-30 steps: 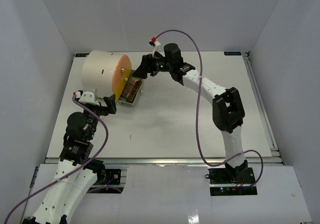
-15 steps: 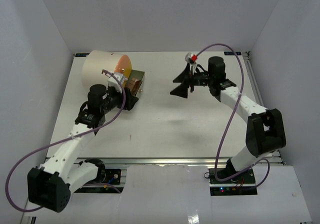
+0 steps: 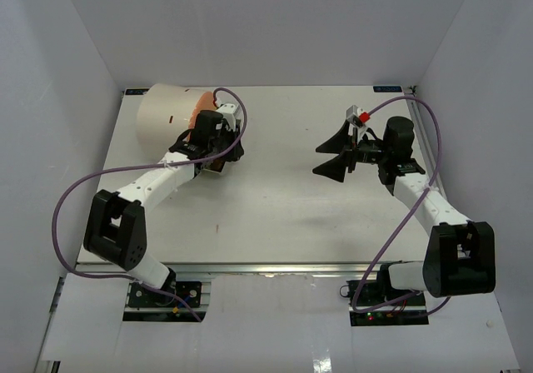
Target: Organize the makeup
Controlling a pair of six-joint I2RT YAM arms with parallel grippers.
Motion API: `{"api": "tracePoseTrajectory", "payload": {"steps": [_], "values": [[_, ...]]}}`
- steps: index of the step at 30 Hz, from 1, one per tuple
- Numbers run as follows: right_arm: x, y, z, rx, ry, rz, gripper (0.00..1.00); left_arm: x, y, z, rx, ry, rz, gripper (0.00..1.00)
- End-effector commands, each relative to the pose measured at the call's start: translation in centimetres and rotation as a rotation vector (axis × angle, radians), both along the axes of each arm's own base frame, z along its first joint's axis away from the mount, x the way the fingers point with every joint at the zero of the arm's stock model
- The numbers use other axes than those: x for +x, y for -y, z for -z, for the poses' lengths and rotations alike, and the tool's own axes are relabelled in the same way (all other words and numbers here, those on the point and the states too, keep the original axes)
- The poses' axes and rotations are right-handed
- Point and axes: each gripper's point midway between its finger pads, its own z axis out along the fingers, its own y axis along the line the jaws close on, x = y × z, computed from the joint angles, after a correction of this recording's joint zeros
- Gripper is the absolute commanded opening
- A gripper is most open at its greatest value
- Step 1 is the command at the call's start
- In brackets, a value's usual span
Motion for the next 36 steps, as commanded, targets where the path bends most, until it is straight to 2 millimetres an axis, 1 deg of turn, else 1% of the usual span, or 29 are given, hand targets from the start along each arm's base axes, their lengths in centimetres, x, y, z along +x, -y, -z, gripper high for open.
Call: {"api": "tracePoseTrajectory", "payload": {"steps": [1, 4, 10, 15, 22, 26, 29, 33, 36], "values": [[0.0, 0.2, -0.2, 0.006, 0.017, -0.02, 0.92, 1.7, -1.0, -1.8, 0.038, 0.044, -0.081, 0.35], [0.0, 0.2, -0.1, 0.005, 0.018, -0.02, 0.92, 2.5, -1.7, -1.3, 0.078, 0.046, -0.111, 0.35], [0.2, 0.5, 0.0, 0.004, 0.016, -0.008, 0.93, 3.2, -2.3, 0.2, 0.138, 0.031, -0.133, 0.36], [0.4, 0.9, -0.1, 0.006, 0.013, 0.001, 0.93, 3.7, -2.5, 1.4, 0.17, 0.014, -0.139, 0.36], [0.4, 1.2, -0.2, 0.008, 0.013, 0.005, 0.93, 4.3, -2.8, 2.0, 0.194, 0.008, -0.165, 0.39], [0.4, 1.2, -0.3, 0.01, 0.011, 0.004, 0.93, 4.6, -3.2, 1.8, 0.206, 0.015, -0.179, 0.42], [0.4, 1.2, -0.3, 0.011, 0.01, 0.002, 0.93, 4.9, -3.4, 1.6, 0.217, 0.019, -0.194, 0.45], [0.4, 1.3, -0.3, 0.012, 0.009, 0.003, 0.93, 5.2, -4.0, 2.4, 0.237, 0.002, -0.208, 0.5], [0.4, 1.4, -0.4, 0.013, 0.011, 0.006, 0.93, 5.2, -4.2, 2.4, 0.235, -0.001, -0.21, 0.52]]}}
